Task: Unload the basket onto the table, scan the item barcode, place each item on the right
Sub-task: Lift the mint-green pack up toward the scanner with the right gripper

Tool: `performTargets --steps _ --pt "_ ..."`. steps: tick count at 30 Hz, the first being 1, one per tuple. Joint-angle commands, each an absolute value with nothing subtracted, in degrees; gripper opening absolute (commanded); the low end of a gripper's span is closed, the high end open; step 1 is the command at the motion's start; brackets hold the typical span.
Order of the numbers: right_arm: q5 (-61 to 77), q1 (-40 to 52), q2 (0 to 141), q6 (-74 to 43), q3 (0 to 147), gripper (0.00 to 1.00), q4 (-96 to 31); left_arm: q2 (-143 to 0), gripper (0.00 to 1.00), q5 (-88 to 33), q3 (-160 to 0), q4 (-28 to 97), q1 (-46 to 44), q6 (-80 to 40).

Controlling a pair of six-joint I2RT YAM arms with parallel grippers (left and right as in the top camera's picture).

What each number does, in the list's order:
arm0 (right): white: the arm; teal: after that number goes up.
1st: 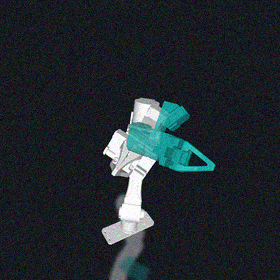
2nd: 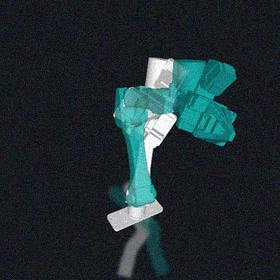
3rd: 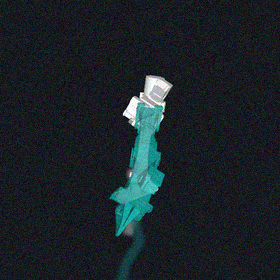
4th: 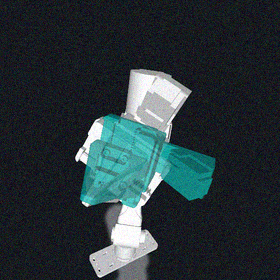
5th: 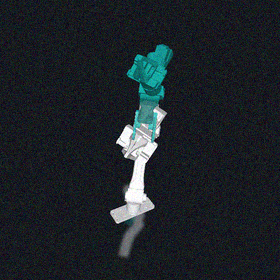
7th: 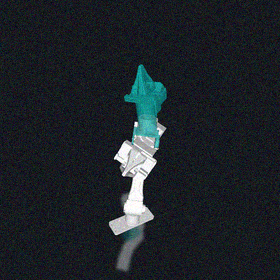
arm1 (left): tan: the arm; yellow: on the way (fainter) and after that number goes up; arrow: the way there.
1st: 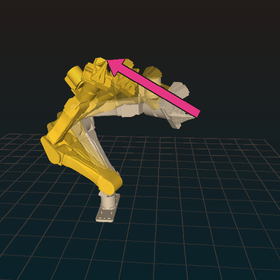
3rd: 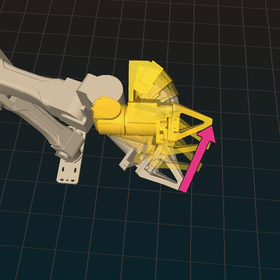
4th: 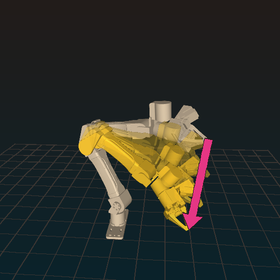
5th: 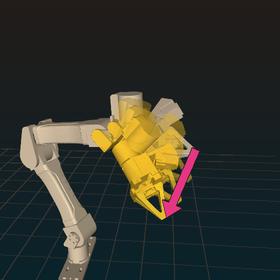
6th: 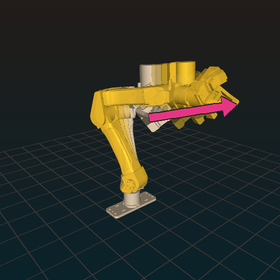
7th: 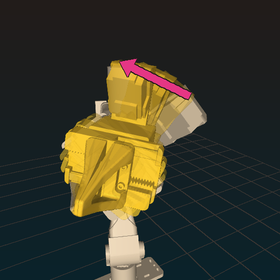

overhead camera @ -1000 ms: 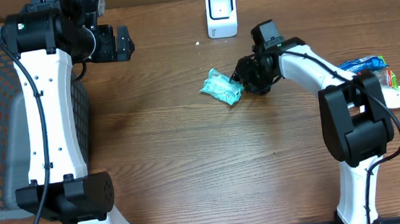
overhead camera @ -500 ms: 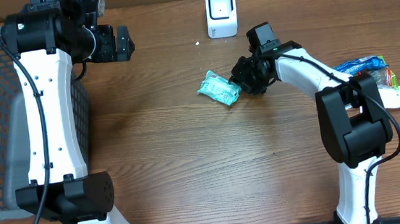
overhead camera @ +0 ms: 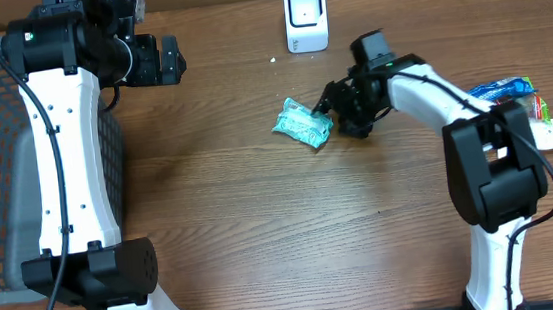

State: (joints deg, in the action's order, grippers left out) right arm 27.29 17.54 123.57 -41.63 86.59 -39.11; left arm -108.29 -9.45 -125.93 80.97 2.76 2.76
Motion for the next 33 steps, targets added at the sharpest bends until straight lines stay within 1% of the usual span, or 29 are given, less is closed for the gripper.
performTargets --steps 1,8,10,12,14,15,18,20,24,30,33 --pt "23.0 20.7 123.2 -45.3 84.8 0.72 -38.3 -108.6 1.00 -10.1 -125.7 80.8 3.0 2.6" --pt "18.9 22.1 123.2 -48.2 84.8 0.70 -37.6 -108.6 0.99 -10.1 -125.7 80.8 3.0 2.6" --pt "18.8 22.1 123.2 -48.2 84.8 0.67 -37.3 -108.6 1.00 -10.1 -125.7 80.8 2.9 2.6" --pt "18.0 22.1 123.2 -48.2 84.8 0.57 -36.7 -108.6 0.99 -10.1 -125.7 80.8 3.0 2.6" --pt "17.2 22.1 123.2 -48.2 84.8 0.40 -36.0 -108.6 1.00 -10.1 -125.7 80.8 3.0 2.6" --pt "16.9 22.1 123.2 -47.9 84.8 0.25 -35.6 -108.6 1.00 -10.1 -125.7 80.8 3.0 2.6" --pt "17.3 22.1 123.2 -45.8 84.8 0.11 -34.7 -108.6 1.00 -10.1 -125.7 80.8 3.0 2.6" --pt "18.7 22.1 123.2 -44.2 84.8 0.04 -34.5 -108.6 1.00 -10.1 -125.7 80.8 3.0 2.6" --pt "23.3 21.8 123.0 -37.8 85.6 0.04 -34.3 -108.6 1.00 -10.1 -125.7 80.8 3.0 2.6" --pt "34.0 19.1 119.8 -21.5 87.5 0.04 -35.8 -108.6 1.00 -10.1 -125.7 80.8 3.0 2.6" --pt "35.7 17.4 116.7 -15.2 87.5 0.04 -37.9 -108.6 0.99 -10.1 -125.7 80.8 3.0 2.6"
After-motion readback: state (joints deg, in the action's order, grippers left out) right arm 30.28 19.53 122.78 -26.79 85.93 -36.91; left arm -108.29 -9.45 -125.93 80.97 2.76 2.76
